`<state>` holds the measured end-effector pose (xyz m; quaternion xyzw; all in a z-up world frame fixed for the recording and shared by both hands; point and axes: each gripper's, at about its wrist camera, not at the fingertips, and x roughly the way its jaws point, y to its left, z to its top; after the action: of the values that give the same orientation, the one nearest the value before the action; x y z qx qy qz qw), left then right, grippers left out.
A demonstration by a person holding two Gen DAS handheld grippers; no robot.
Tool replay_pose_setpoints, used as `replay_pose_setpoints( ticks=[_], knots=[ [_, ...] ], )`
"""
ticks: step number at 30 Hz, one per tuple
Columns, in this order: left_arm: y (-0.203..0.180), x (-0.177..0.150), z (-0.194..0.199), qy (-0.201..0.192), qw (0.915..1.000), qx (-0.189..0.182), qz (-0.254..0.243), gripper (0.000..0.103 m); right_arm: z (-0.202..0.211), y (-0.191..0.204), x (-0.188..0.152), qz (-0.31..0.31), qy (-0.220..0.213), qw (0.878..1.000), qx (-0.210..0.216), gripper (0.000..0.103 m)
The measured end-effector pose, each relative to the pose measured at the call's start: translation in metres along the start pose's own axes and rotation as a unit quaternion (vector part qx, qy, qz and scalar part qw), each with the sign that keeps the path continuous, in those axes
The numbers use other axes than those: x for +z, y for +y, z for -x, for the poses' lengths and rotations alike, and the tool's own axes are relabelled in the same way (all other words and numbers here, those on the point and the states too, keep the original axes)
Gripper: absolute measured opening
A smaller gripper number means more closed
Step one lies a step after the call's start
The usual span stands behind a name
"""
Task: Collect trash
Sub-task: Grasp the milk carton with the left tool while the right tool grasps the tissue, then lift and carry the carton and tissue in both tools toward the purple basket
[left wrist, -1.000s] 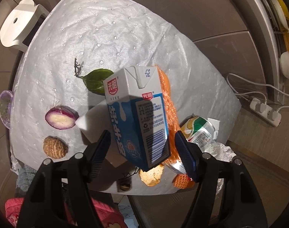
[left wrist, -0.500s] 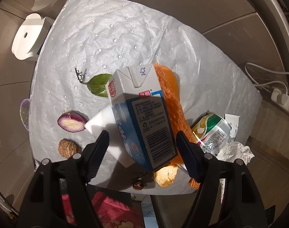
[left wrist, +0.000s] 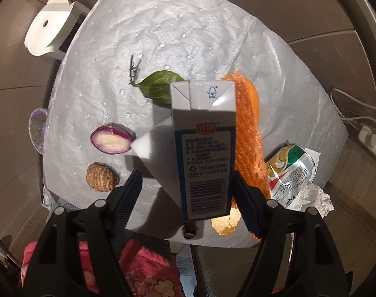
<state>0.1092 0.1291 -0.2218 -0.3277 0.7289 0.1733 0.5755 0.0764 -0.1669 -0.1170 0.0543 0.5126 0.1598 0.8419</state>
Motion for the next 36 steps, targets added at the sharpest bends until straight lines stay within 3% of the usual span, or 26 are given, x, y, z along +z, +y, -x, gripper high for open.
replay_pose_setpoints(
  ticks=[3,5,9,10,18,24,30,31,32,34,36],
  knots=[
    [0.017,0.002,-0.006,0.009,0.999,-0.033,0.029,0.071,-0.001,0.002,0.0,0.002,0.001,1.0,0.003,0.038],
    [0.018,-0.001,-0.007,0.003,0.9991,-0.037,0.021,0.069,-0.003,0.004,-0.001,0.005,0.003,1.0,0.003,0.038],
    [0.005,-0.005,-0.012,-0.002,0.9988,-0.041,-0.027,0.043,-0.003,0.007,-0.001,0.012,0.004,1.0,-0.002,0.04],
    [0.002,-0.005,-0.013,0.001,0.9986,-0.042,-0.033,0.041,-0.002,0.008,-0.001,0.013,0.002,1.0,-0.006,0.043],
    [-0.009,-0.02,0.003,-0.038,0.9946,-0.05,-0.083,0.04,-0.003,0.002,-0.005,0.014,0.004,1.0,0.006,0.049],
    [-0.003,-0.041,0.036,-0.074,0.9864,-0.056,-0.135,0.04,-0.033,0.018,-0.006,0.045,0.036,0.998,0.027,0.056],
    [0.018,-0.056,0.059,-0.101,0.9822,-0.059,-0.147,0.04,-0.061,0.027,-0.017,0.097,0.074,0.992,-0.015,0.061],
    [0.024,-0.057,0.063,-0.106,0.9814,-0.057,-0.15,0.04,-0.065,0.025,-0.018,0.101,0.08,0.991,-0.023,0.053],
    [0.026,-0.058,0.065,-0.11,0.9807,-0.057,-0.151,0.04,-0.07,0.022,-0.02,0.101,0.091,0.991,-0.021,0.035],
    [0.029,-0.061,0.068,-0.119,0.9797,-0.057,-0.152,0.04,-0.075,0.016,-0.022,0.094,0.104,0.99,-0.019,0.016],
    [0.033,-0.062,0.072,-0.124,0.9789,-0.058,-0.151,0.04,-0.074,0.012,-0.024,0.093,0.102,0.99,-0.013,0.011]
  ],
)
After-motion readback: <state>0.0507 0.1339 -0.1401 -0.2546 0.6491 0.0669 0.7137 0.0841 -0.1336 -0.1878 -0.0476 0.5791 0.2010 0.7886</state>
